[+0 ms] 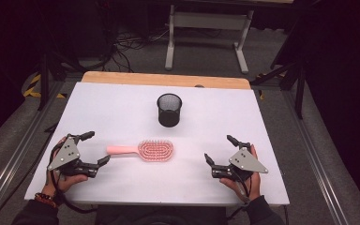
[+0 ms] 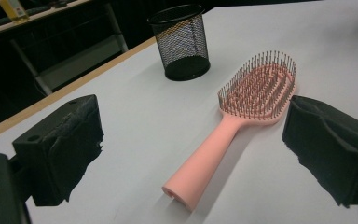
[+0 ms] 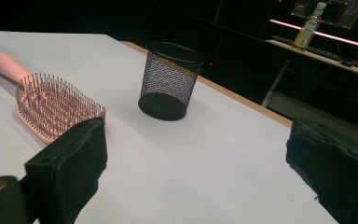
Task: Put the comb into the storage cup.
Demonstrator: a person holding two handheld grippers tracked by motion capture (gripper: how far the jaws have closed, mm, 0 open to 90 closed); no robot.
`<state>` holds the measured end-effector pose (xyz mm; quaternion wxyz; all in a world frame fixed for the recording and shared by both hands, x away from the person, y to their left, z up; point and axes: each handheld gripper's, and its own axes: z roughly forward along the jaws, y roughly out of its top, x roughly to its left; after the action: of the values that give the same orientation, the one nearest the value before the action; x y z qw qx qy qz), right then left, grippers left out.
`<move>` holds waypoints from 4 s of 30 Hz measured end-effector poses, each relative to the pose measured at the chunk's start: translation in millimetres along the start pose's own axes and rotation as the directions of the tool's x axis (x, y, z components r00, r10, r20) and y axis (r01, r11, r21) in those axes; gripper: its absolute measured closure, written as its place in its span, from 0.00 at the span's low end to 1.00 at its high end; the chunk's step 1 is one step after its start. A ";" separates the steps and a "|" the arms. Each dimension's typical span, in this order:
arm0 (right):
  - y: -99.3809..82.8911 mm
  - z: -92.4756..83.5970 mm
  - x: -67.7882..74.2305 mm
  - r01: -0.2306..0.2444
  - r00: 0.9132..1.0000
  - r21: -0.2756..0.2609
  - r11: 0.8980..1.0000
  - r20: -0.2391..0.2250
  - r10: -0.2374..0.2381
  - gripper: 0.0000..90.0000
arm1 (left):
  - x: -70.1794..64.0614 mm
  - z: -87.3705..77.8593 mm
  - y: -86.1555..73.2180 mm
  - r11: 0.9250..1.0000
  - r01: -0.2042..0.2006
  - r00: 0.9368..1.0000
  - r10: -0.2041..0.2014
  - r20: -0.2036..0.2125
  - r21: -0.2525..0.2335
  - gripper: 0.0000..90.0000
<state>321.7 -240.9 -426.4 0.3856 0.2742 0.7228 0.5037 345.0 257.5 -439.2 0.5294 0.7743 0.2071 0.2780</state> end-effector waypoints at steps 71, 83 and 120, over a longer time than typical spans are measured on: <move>-6.9 2.1 -9.1 -0.017 0.997 0.101 0.995 -0.079 0.025 0.12 | 24.2 75.1 47.5 0.866 -0.189 0.952 0.045 0.304 0.463 0.15; -9.0 5.9 -5.2 0.004 0.993 0.134 0.991 -0.119 0.012 0.12 | 10.9 114.4 51.3 0.809 -0.283 0.921 0.079 0.383 0.515 0.24; -9.2 10.4 -2.7 0.032 0.991 0.149 0.988 -0.131 -0.012 0.13 | 5.2 161.8 53.5 0.620 -0.511 0.780 0.044 0.624 0.595 0.65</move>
<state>331.8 -240.8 -436.2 0.3215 0.2615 0.7853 0.4600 455.5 127.7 -434.2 0.1528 0.9881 0.0102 0.0159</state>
